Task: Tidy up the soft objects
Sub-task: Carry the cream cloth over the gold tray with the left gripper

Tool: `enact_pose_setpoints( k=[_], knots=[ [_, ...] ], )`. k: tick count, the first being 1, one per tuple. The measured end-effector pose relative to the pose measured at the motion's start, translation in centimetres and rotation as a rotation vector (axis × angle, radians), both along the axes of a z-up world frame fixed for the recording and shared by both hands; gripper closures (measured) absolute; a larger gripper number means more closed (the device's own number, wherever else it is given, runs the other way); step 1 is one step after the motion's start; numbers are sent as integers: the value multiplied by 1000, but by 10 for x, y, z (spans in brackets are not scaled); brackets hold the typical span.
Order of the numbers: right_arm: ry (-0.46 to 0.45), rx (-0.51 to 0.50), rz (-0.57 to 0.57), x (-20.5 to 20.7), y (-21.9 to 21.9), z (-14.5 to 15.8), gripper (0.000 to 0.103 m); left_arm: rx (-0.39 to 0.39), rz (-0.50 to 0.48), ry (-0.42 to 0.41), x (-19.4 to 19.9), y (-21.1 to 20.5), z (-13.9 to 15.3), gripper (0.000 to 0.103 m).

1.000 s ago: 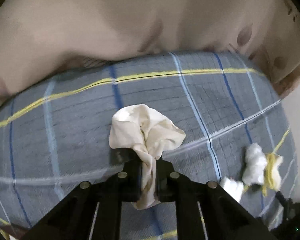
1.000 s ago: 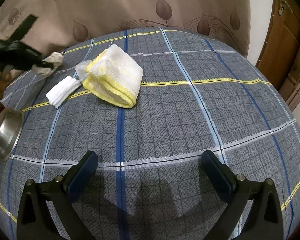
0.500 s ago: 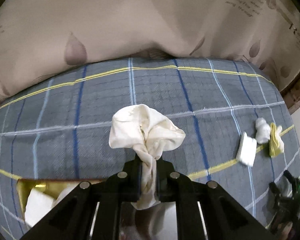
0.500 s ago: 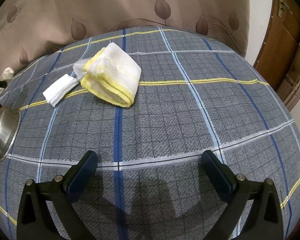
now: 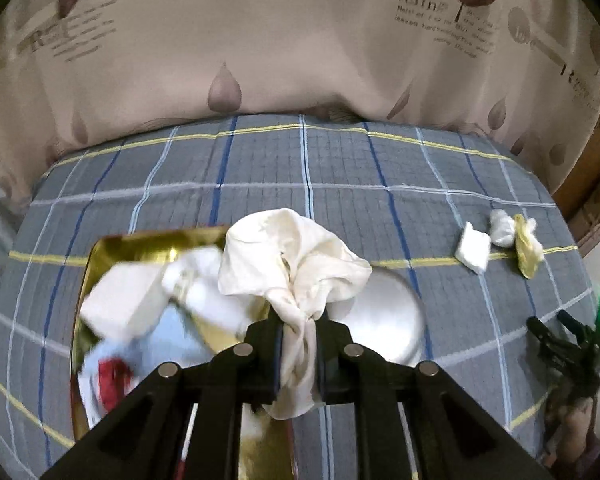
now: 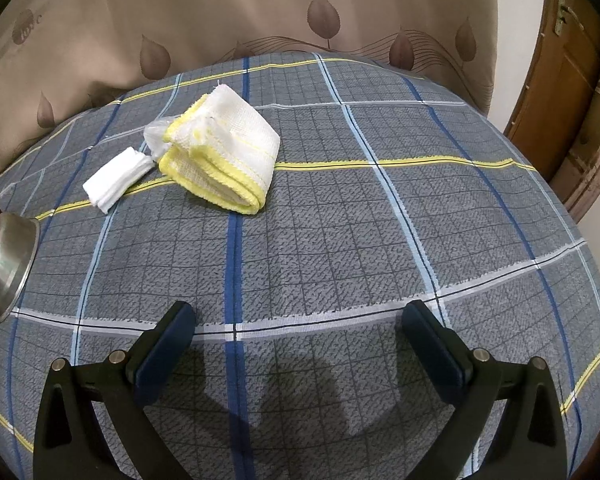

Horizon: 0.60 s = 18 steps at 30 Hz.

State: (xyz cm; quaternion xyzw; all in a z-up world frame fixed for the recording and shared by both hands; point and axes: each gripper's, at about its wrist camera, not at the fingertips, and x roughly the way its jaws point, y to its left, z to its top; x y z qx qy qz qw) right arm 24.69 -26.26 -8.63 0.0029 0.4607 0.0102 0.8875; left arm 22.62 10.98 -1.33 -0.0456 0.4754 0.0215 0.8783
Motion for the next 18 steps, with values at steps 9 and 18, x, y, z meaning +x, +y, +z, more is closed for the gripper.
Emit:
enact_pose_setpoints(
  k=[9, 18],
  knots=[
    [0, -2, 0, 0, 0, 0, 0, -28, 79, -74, -73, -6, 7, 88],
    [1, -6, -2, 0, 1, 0, 0, -72, 205, -128, -125, 16, -1, 88]
  ],
)
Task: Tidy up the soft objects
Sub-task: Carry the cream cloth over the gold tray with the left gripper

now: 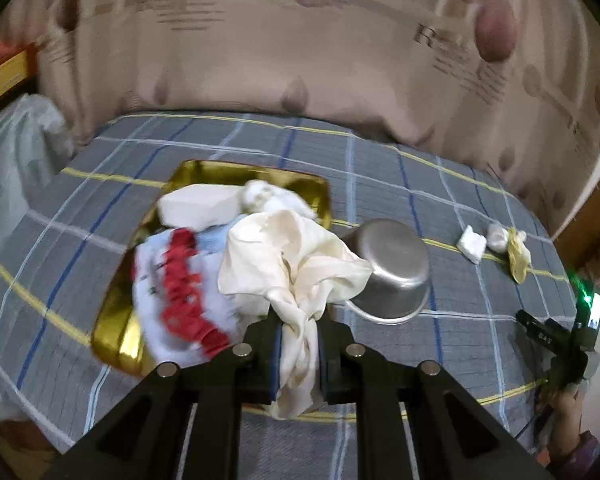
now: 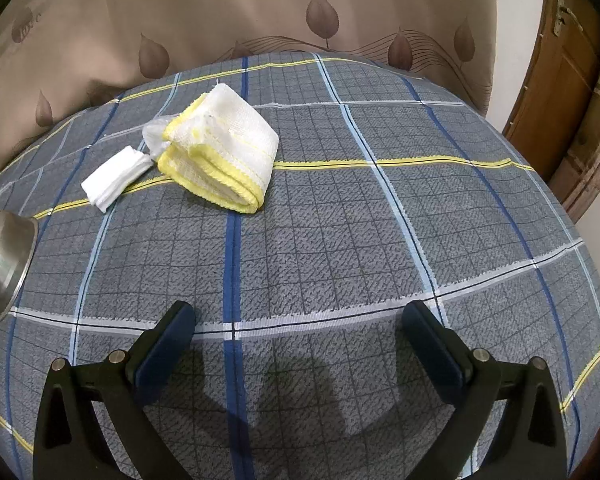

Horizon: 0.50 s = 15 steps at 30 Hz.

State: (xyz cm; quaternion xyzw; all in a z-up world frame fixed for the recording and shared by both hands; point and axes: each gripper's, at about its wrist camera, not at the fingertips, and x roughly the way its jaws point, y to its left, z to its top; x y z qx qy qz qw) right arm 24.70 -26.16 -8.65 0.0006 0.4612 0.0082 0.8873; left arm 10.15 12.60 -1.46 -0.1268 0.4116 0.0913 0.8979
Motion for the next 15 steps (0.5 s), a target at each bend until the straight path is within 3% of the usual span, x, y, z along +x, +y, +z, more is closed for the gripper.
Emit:
enact_pose_setpoints(
  k=[10, 11, 14, 15],
  knots=[
    [4, -12, -14, -3, 1, 1, 0, 10, 41, -35, -32, 11, -14, 88],
    [9, 3, -24, -6, 0, 3, 3, -2, 38, -36, -33, 11, -15, 88],
    [33, 135, -5, -9, 5, 17, 26, -2, 23, -30, -34, 9, -17, 88],
    [52, 185, 20, -7, 13, 26, 27, 3, 20, -32, -35, 8, -16, 88]
  ],
)
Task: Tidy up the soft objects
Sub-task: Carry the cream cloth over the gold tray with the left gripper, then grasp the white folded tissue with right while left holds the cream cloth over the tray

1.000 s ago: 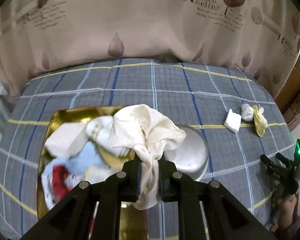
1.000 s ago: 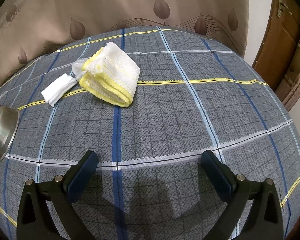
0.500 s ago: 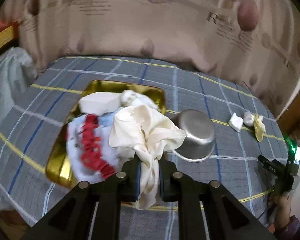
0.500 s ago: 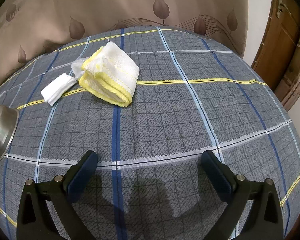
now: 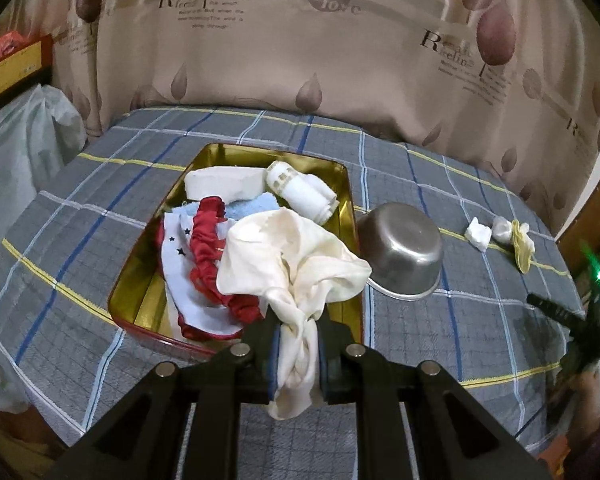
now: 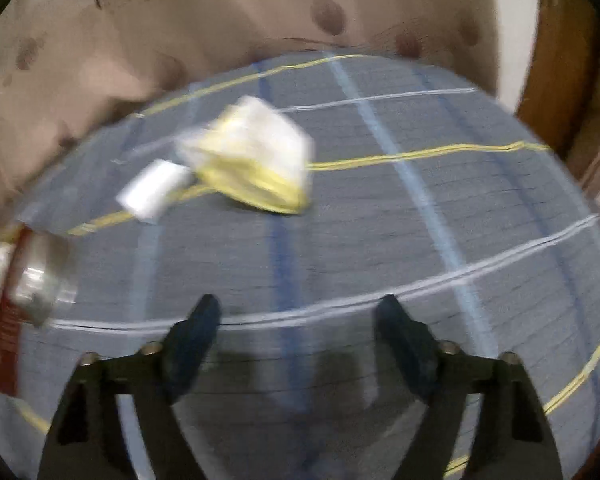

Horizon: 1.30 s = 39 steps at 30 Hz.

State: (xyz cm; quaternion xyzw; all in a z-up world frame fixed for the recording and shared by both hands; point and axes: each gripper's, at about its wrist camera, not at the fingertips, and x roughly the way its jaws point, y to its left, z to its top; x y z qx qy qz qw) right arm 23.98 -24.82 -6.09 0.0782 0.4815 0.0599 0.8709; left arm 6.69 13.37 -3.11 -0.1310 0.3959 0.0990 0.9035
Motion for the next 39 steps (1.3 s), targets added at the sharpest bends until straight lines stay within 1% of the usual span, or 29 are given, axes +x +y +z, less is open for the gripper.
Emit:
enact_pose_setpoints(
  k=[2, 4, 5, 6, 8, 9, 10, 12, 13, 15, 16, 22, 25, 28, 29, 30, 31, 32, 34, 36, 38, 39],
  knots=[
    [35, 57, 46, 7, 16, 12, 27, 11, -8, -4, 0, -2, 1, 88],
    [90, 129, 86, 21, 33, 25, 27, 8, -12, -8, 0, -1, 2, 88],
    [115, 150, 89, 29, 39, 29, 27, 5, -15, -11, 0, -1, 3, 87],
    [163, 174, 92, 42, 48, 32, 27, 3, -14, -13, -1, 0, 4, 87],
    [223, 200, 80, 59, 58, 32, 27, -1, -8, -19, -2, 3, 5, 87],
    [266, 198, 64, 71, 64, 31, 27, -5, -6, -20, -2, 4, 6, 87],
    [280, 193, 52, 77, 67, 30, 27, -6, -5, -19, -2, 5, 6, 87],
    [288, 143, 14, 91, 71, 30, 27, -7, 1, -17, -2, 8, 6, 87],
    [294, 138, 6, 96, 71, 28, 27, -8, 0, -16, -2, 9, 5, 87],
    [335, 175, -20, 104, 71, 21, 27, -7, -2, -15, -2, 10, 6, 87],
    [345, 173, -34, 106, 74, 19, 27, -4, 0, -18, -2, 11, 6, 87],
    [346, 130, -50, 114, 89, 14, 27, -15, -2, -6, -1, 15, 3, 87],
    [368, 152, -62, 121, 96, 6, 28, -21, -4, 0, 0, 15, 0, 87],
    [390, 145, -60, 124, 100, -1, 34, -22, -8, 3, 0, 15, 0, 87],
    [391, 135, -62, 125, 101, -3, 42, -23, -7, 3, 0, 15, 0, 87],
    [393, 127, -58, 126, 102, -5, 60, -24, -7, 5, 0, 15, 0, 87],
    [399, 128, -51, 126, 103, -7, 72, -25, -6, 6, 1, 15, 0, 87],
    [406, 134, -45, 127, 104, -10, 87, -27, -4, 6, 0, 16, 0, 87],
    [394, 151, -41, 127, 103, -11, 88, -33, 1, 9, 0, 17, 0, 87],
    [379, 161, -26, 126, 103, -10, 92, -37, 3, 11, 0, 18, -1, 87],
    [348, 181, -12, 124, 102, -2, 93, -35, 5, 12, 0, 18, -1, 87],
    [317, 197, 5, 122, 103, 6, 93, -34, 6, 10, -1, 18, 0, 87]
  ],
)
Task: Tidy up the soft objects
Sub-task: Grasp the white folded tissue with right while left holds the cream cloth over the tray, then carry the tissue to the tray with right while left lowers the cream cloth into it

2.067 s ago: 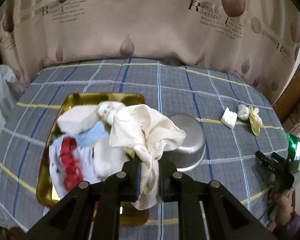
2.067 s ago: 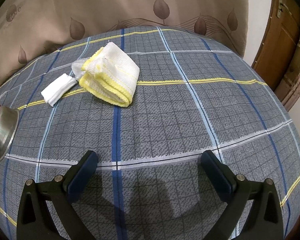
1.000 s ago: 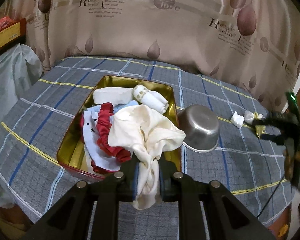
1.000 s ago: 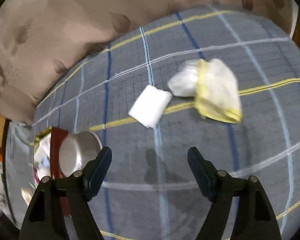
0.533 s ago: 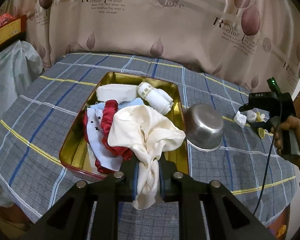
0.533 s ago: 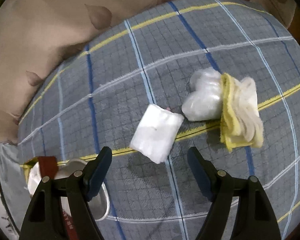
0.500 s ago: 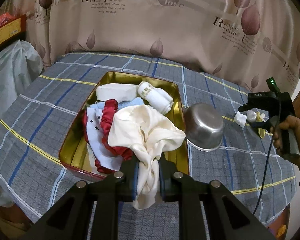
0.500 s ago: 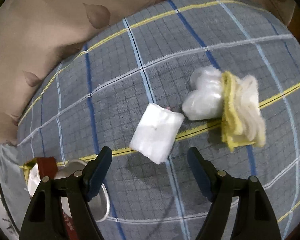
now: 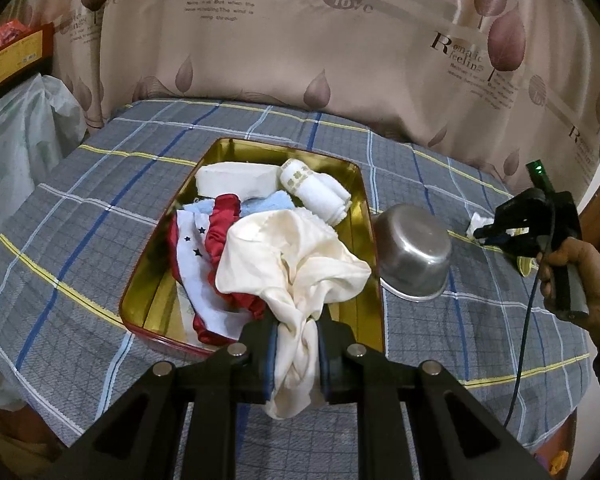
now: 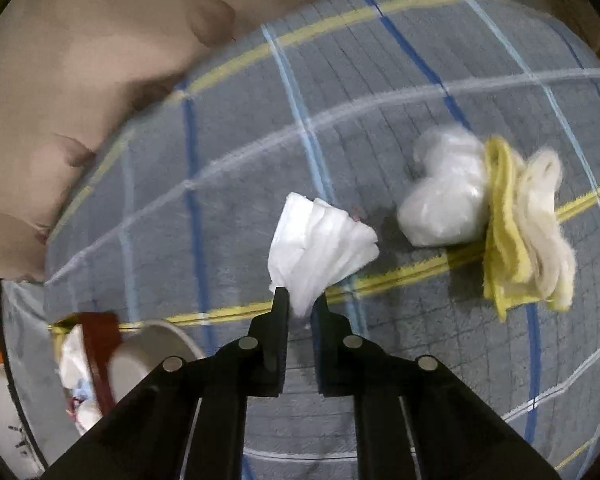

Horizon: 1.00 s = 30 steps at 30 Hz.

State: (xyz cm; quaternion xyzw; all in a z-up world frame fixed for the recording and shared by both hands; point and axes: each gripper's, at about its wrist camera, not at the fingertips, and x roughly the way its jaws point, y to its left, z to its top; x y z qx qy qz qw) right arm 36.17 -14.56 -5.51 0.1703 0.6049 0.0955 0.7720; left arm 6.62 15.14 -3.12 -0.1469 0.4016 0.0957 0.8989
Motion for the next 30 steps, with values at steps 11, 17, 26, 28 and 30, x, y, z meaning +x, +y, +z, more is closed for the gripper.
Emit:
enact_pose_setpoints(
  k=[11, 17, 26, 28, 30],
  knots=[
    [-115, 107, 237, -28, 80, 59, 93, 4, 2, -3, 0, 0, 0, 87],
    [-121, 127, 333, -45, 122, 63, 93, -1, 5, 10, 1, 2, -5, 87],
    [-105, 152, 459, -90, 148, 57, 93, -33, 11, 4, -1, 11, -6, 87],
    [-106, 161, 484, -104, 151, 56, 93, -49, 10, 5, -1, 13, -8, 87],
    [-120, 163, 505, -119, 149, 58, 93, -56, 4, 9, -1, 13, -9, 87]
  ],
)
